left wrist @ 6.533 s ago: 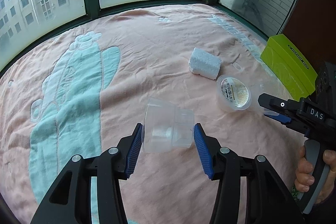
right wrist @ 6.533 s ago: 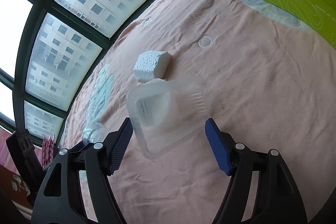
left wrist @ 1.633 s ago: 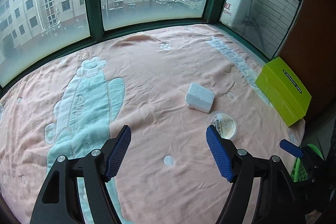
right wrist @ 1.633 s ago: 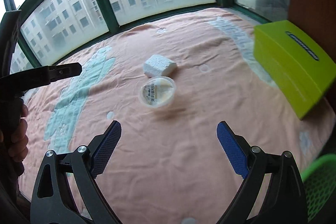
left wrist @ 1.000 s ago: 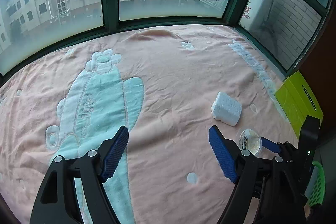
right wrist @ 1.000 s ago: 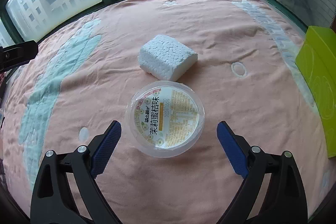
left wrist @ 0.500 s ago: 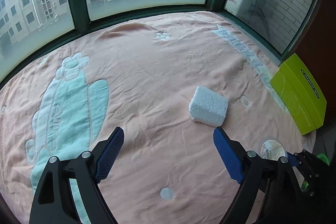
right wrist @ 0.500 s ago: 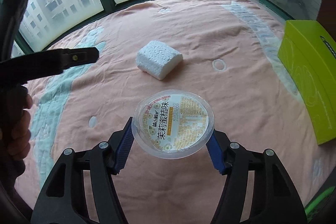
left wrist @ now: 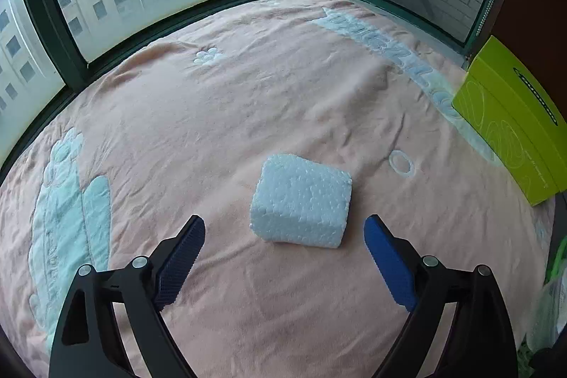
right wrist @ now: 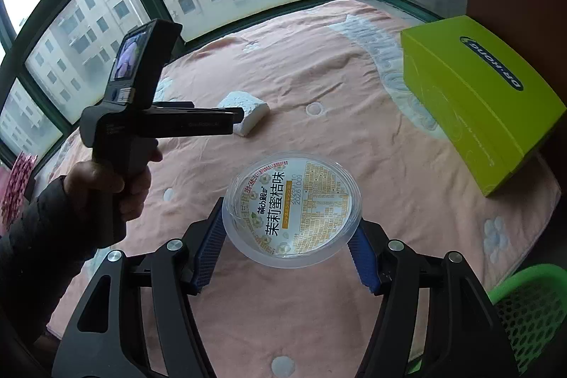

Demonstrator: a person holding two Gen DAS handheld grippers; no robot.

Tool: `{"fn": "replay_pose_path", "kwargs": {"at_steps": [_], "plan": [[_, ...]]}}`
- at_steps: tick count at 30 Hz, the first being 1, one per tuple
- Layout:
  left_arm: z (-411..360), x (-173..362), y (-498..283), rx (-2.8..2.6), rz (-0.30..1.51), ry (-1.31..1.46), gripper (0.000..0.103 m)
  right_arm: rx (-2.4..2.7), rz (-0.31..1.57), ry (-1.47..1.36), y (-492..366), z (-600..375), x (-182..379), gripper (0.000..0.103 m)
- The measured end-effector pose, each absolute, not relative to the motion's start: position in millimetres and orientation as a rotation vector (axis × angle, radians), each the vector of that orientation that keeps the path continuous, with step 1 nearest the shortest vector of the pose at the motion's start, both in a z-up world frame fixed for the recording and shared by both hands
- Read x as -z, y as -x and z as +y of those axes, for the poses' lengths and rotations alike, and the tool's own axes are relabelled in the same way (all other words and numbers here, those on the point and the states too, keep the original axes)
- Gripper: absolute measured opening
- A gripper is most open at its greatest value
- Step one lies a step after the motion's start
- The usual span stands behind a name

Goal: Collect trash
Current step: 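Grasp the labeled clear food cup with the right gripper while the left approaches the foam block, then grasp the white foam block with the left gripper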

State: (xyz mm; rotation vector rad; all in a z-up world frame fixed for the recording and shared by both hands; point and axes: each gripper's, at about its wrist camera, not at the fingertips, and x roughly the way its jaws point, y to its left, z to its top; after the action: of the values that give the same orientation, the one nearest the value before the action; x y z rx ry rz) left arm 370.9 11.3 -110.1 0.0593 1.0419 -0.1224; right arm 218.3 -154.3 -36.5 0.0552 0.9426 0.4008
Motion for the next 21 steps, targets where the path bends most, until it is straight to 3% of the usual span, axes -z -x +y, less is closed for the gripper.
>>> {"fn": "replay_pose_path", "kwargs": {"at_steps": [11, 13, 16, 21], "plan": [[10.1, 141.3, -398.9, 0.103, 1.107, -0.032, 0.088, -0.379, 0.946, -0.082, -205.5, -173.8, 37.5, 0.063], [10.4, 143.1, -399.4, 0.108, 1.102, -0.017, 0.084, -0.371, 0.941, -0.083, -201.1, -176.6, 36.0, 0.063], [6.2, 139.0, -395.9, 0.138, 1.089, -0.005, 0.064, -0.362, 0.939, -0.094, -196.3, -182.0, 34.8, 0.063], [-2.1, 127.8, -382.9, 0.130, 1.045, -0.041, 0.062, -0.342, 0.934, -0.119, -187.2, -191.3, 34.4, 0.063]]}}
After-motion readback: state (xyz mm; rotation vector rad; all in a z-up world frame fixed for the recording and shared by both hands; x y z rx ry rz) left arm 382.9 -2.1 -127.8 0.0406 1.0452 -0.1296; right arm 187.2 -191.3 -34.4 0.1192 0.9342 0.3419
